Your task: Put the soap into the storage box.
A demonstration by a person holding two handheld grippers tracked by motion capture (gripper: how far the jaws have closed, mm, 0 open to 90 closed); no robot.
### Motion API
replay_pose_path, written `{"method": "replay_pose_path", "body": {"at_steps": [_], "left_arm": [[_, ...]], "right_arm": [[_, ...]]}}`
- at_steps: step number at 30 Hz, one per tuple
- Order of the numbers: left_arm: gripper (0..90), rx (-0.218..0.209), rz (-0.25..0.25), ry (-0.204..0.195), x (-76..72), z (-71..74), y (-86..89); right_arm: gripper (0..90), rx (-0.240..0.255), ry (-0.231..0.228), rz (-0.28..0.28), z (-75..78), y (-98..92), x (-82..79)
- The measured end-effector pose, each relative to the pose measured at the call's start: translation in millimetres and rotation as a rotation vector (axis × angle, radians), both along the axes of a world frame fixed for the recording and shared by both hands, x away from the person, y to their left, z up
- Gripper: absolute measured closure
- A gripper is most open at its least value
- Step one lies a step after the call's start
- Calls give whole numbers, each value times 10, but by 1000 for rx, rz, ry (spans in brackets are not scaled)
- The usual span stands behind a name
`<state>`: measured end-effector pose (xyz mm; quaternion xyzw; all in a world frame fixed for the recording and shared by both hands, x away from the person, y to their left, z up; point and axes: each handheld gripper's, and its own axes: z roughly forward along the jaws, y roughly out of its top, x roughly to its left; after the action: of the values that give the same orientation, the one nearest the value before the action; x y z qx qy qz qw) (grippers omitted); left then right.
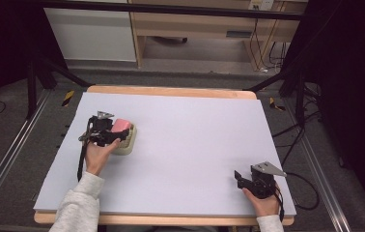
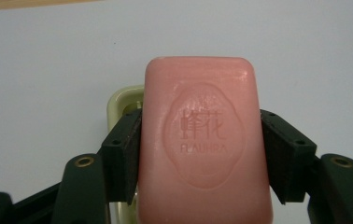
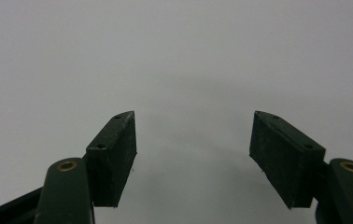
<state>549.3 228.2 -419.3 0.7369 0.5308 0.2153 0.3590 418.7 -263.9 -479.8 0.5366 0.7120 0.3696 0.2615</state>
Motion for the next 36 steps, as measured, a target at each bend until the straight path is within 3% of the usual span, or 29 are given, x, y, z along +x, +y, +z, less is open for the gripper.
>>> {"method": "replay_pose_path", "body": {"at_steps": [14, 36], "left_arm": [[373, 25, 8, 23, 102, -129, -5], [372, 51, 10, 64, 136, -256, -13]], "right_arm": [[318, -10, -2, 1, -6, 1, 4], [318, -10, -1, 3, -6, 3, 2]]}}
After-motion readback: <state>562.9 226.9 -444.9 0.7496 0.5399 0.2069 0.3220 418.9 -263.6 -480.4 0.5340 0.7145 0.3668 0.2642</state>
